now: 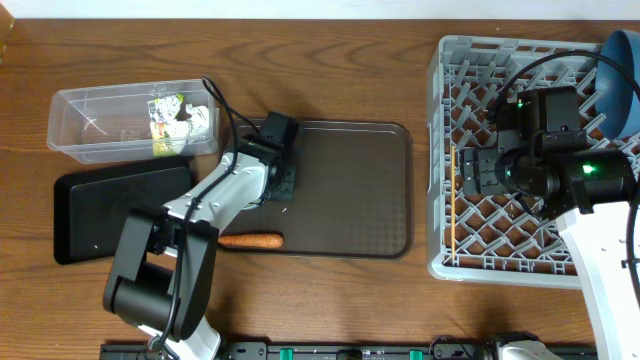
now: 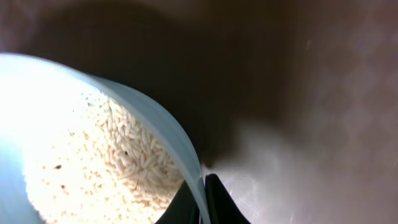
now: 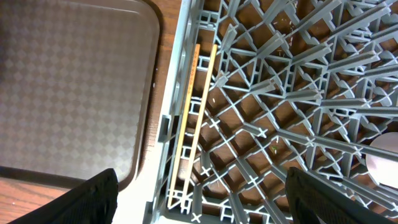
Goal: Sort waste into correct bins and load items into the dishwasher rack
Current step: 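Reach the left gripper to the rice bowl and grasp its rim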
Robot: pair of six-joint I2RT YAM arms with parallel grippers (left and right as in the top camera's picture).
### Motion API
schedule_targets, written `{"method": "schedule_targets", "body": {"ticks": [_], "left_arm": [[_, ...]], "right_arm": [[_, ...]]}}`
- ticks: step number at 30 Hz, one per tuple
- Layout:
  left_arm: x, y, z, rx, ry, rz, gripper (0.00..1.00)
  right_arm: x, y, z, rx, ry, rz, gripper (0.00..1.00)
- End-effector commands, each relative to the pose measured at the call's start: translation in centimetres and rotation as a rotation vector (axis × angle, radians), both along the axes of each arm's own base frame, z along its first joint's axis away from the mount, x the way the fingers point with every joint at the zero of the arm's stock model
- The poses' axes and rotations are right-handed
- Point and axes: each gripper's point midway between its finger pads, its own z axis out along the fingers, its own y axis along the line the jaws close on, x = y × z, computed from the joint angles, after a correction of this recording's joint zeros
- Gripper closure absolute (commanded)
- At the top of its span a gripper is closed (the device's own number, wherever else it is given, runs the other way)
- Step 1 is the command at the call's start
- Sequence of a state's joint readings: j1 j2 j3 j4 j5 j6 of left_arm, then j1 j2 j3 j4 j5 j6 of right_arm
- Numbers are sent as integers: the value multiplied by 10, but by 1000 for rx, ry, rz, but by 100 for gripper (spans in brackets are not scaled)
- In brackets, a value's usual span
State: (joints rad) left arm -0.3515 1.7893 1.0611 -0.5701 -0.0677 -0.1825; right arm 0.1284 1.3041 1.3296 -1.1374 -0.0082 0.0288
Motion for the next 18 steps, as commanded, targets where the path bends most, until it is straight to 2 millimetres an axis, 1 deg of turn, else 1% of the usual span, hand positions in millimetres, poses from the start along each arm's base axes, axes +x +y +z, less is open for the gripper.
{"method": "schedule_targets", "body": {"ticks": [1, 6, 9, 12, 15, 16, 18], "left_arm": [[3, -2, 28, -21, -47, 3, 94], [-13, 7, 58, -24, -55, 12, 94], [-21, 20, 73, -25, -60, 43, 94], [-24, 40, 87, -29, -78, 101, 94], [-21, 65, 98, -36, -114, 180, 94], [-19, 77, 102, -38, -129, 218, 94], [-16, 93, 105, -49, -145, 274, 93]], "right_arm": [[1, 0, 0, -2, 1, 15, 15], [1, 0, 0, -2, 1, 15, 15], [1, 0, 0, -2, 1, 15, 15], [1, 0, 0, -2, 1, 15, 15], [0, 0, 0, -2, 1, 15, 15], [0, 0, 0, -2, 2, 15, 16], [0, 0, 0, -2, 2, 15, 16]]}}
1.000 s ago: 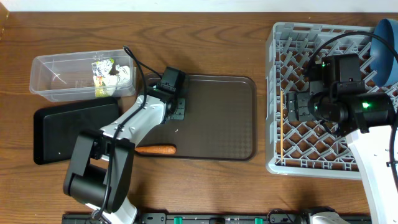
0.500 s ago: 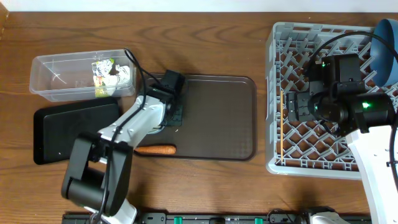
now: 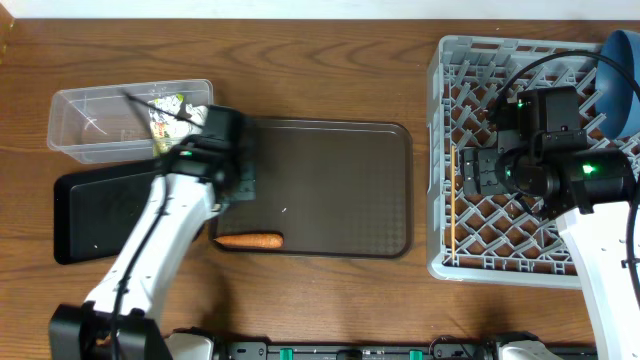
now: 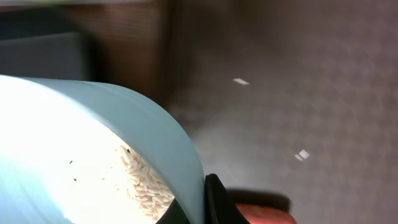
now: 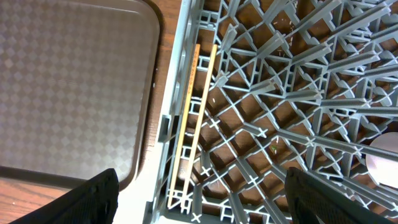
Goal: Sort waste into correct bins and load items into the dishwasher rack
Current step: 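Reach the left gripper to the rice bowl and grasp its rim, then carry the bowl left and tip the rice onto the black tray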
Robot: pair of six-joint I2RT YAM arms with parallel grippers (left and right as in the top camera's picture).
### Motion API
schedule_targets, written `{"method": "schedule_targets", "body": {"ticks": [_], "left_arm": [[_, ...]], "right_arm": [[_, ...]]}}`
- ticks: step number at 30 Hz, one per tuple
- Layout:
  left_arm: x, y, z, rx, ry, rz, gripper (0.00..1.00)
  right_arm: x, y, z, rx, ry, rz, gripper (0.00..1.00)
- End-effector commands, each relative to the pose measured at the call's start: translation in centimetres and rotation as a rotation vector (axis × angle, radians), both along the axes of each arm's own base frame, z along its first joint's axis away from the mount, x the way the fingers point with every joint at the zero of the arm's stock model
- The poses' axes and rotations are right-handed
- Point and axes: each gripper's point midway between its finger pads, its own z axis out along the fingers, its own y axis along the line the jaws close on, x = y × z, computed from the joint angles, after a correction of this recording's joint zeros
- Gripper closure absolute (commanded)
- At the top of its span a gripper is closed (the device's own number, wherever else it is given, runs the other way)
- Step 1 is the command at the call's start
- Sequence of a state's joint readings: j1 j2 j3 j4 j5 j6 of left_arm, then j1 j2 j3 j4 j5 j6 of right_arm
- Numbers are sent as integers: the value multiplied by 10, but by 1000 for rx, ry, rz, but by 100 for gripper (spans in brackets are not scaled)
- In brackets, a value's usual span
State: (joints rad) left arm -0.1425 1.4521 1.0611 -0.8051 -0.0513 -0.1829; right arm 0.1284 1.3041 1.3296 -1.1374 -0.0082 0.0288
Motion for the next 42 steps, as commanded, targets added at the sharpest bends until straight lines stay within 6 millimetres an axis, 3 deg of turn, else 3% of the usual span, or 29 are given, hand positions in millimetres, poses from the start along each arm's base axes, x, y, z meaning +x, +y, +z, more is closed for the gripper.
{"method": "schedule_targets", "body": {"ticks": [1, 12, 22, 28, 38, 42], "left_arm": [[9, 28, 15, -31, -52, 103, 94], [32, 79, 22, -470, -169, 303, 94], [36, 110, 30, -923, -271, 351, 94], [38, 119, 50, -1210, -395, 287, 94], [28, 148, 78, -1411, -564, 277, 94], [24, 157, 79, -1422, -573, 315, 94]], "right_arm": [[0, 0, 0, -2, 3, 15, 16], [-1, 0, -1, -3, 7, 15, 16], [-1, -1, -1, -4, 9, 15, 16], [-2, -3, -2, -16, 11, 9, 16], [-5, -4, -3, -22, 26, 8, 17], [-6, -5, -4, -26, 30, 13, 17]]}}
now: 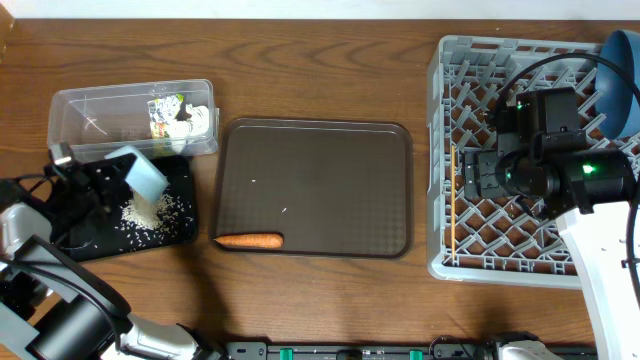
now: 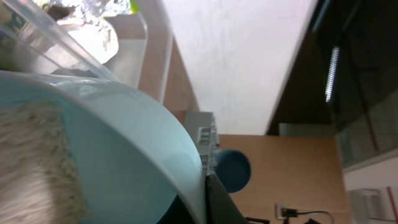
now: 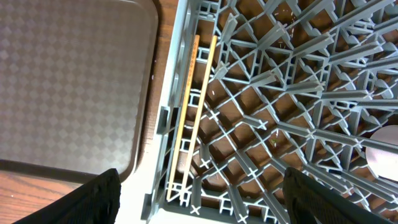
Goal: Sort waste into correct bins and load items into the dishwasher rack
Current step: 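Carry the bowl left and tip the rice onto the black tray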
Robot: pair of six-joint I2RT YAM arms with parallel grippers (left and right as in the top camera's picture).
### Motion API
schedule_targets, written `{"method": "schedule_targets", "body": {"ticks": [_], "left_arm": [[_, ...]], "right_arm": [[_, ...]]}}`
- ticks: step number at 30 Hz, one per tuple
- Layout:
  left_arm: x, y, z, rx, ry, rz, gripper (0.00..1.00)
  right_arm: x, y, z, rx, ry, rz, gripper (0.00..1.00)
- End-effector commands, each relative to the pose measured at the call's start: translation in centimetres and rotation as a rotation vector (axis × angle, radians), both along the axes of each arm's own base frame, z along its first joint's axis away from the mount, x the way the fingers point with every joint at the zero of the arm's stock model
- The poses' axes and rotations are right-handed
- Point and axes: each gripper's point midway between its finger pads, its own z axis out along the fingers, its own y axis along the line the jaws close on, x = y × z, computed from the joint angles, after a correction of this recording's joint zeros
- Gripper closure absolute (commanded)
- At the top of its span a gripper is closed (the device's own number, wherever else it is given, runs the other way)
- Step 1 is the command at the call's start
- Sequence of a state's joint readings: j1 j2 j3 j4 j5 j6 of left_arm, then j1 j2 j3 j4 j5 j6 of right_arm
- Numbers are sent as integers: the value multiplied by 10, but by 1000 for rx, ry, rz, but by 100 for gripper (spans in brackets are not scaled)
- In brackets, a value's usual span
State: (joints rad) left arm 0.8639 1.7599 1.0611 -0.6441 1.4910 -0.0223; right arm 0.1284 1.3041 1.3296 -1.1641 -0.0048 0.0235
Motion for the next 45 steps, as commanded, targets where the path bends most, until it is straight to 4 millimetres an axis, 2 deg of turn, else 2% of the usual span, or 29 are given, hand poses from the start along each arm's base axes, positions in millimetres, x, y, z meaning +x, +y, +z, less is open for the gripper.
{"method": "schedule_targets", "body": {"ticks": [1, 22, 23, 26, 27, 28, 30, 33, 37, 38, 40, 42, 44, 45], "left_arm": [[0, 8, 17, -34, -77, 7, 94], [0, 9, 17, -31, -76, 10, 94], [0, 10, 14, -19, -63, 13, 94], [-1, 18, -21, 28, 161, 65, 94], [-2, 19, -24, 23, 188, 73, 94], [-1, 17, -16, 6, 137, 59, 94], [1, 10, 18, -33, -81, 11, 94], [1, 11, 18, -20, -78, 14, 94], [0, 19, -9, -11, 112, 64, 94], [0, 19, -8, -26, 112, 65, 94], [1, 13, 19, -63, -58, 21, 94], [2, 16, 13, -52, -22, 32, 94], [1, 23, -14, -65, 169, 87, 94], [1, 24, -19, -83, 213, 102, 94]], "right_arm": [[-1, -3, -1, -18, 6, 10, 18], [-3, -3, -2, -19, 18, 10, 18], [-3, -3, -2, -19, 19, 10, 18], [-4, -4, -2, -19, 21, 10, 18], [-4, -4, -3, -19, 22, 10, 18], [-4, -4, -3, -20, 23, 11, 18], [-5, -4, -3, -20, 25, 10, 18], [-5, -4, -3, -20, 25, 10, 18], [-5, -4, -3, -20, 28, 10, 18], [-5, -4, -3, -20, 28, 10, 18], [-6, -4, -3, -20, 29, 10, 18], [-6, -4, -3, -20, 29, 10, 18], [-6, -4, -3, -20, 29, 10, 18], [-6, -4, -3, -20, 30, 10, 18]]}}
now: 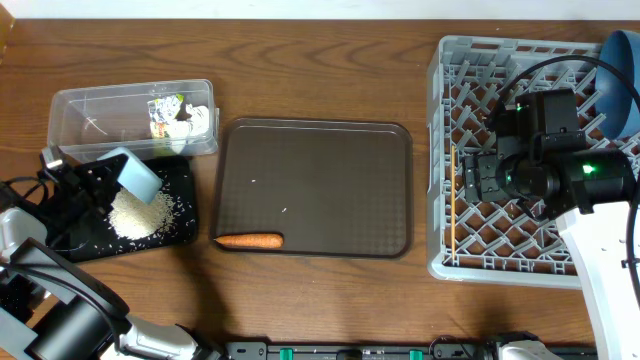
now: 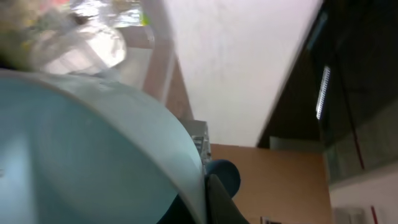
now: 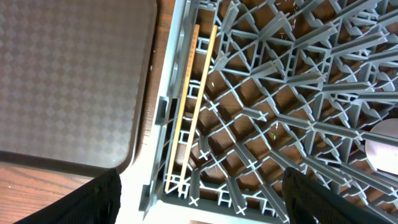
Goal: Sort waste into correct bins and load items into the dishwasher rack
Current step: 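Carry the bowl left and tip the rice onto the black tray, then bring the empty bowl back and set it on the brown tray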
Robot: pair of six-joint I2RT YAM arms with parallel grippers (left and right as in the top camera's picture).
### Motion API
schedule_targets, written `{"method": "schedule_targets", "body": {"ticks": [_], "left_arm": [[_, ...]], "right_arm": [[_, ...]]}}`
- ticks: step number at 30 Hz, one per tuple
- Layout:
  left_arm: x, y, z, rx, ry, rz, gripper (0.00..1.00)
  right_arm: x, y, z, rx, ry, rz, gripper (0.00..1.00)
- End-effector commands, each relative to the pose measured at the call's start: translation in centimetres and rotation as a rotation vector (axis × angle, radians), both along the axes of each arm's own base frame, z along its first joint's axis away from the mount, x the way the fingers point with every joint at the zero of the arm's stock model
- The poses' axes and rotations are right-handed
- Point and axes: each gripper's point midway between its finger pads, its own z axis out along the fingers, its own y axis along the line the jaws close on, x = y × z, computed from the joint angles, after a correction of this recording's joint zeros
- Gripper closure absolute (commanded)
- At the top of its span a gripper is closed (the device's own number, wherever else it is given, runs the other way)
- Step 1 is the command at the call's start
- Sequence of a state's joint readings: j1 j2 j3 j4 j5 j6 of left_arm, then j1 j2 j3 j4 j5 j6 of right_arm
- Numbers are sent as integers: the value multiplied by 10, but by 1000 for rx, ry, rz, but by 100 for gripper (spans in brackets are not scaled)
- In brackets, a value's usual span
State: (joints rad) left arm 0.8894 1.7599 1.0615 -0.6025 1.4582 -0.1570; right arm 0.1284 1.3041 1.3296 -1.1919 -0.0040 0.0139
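My left gripper is shut on the rim of a light blue bowl, tipped on its side over the black bin. A heap of white rice lies in that bin. In the left wrist view the bowl fills the frame and looks empty. An orange carrot lies at the front left edge of the brown tray. My right gripper hangs open over the left part of the grey dishwasher rack, where a pair of chopsticks lies.
A clear plastic bin with wrappers and foil sits behind the black bin. A dark blue bowl stands at the rack's far right corner. A few rice grains dot the tray.
The rice pile in the black bin has grown and the tipped bowl now looks empty inside. The bowl sits slightly further back. My right arm has barely shifted.
My left gripper held the bowl of rice over the tray's left part, then at the tray's left edge. Later it was tipped over the black bin with rice spilling out, and now the rice lies in the bin. The right gripper stayed open over the rack.
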Motion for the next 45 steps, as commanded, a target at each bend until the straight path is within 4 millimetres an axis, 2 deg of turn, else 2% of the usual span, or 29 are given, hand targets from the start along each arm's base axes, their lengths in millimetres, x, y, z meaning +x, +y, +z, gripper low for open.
{"method": "schedule_targets", "body": {"ticks": [1, 2, 3, 4, 7, 8, 9, 11, 13, 14, 16, 22, 27, 33, 37, 40, 45], "left_arm": [[3, 9, -5, -52, 63, 29, 94], [3, 6, 15, -53, -77, -7, 94], [3, 5, 17, -49, -95, -12, 94], [3, 6, 16, -39, -89, -9, 94], [2, 11, -10, -67, 101, 40, 94], [3, 9, -4, -77, 62, 28, 94], [3, 6, 15, -74, -77, -7, 94], [4, 6, 14, -47, -78, -8, 94], [4, 10, -2, -49, 38, 23, 94], [4, 9, 0, -50, 30, 21, 94], [5, 1, 18, -58, -102, -25, 94], [7, -30, 24, -93, -69, -95, 94], [6, -74, 36, 7, -67, -203, 94], [0, -129, 29, 329, 28, -339, 94], [-3, -179, 23, 500, 29, -483, 94], [-5, -219, 10, 595, 32, -599, 94], [-12, -283, -23, 818, 26, -776, 94]], "right_arm": [[0, -3, -1, -12, 5, 2, 18], [-1, -3, -1, -13, 9, 2, 18], [-2, -3, -1, -13, 13, 2, 19], [-2, -3, -2, -13, 14, 2, 19], [-2, -3, -1, -13, 13, 2, 19], [-2, -3, -2, -13, 14, 2, 19], [-3, -3, -2, -13, 15, 2, 19], [-3, -3, -2, -14, 17, 2, 19], [-3, -3, -2, -14, 16, 2, 19], [-3, -3, -2, -14, 16, 2, 19], [-3, -3, -2, -14, 17, 2, 19], [-3, -3, -2, -14, 17, 2, 19], [-4, -4, -2, -18, 19, 0, 20], [-3, -8, -2, -36, 17, -12, 19], [-3, -7, -2, -23, 18, -32, 20], [-3, -7, -2, -22, 18, -35, 19], [-3, -7, -2, -23, 17, -34, 19]]}}
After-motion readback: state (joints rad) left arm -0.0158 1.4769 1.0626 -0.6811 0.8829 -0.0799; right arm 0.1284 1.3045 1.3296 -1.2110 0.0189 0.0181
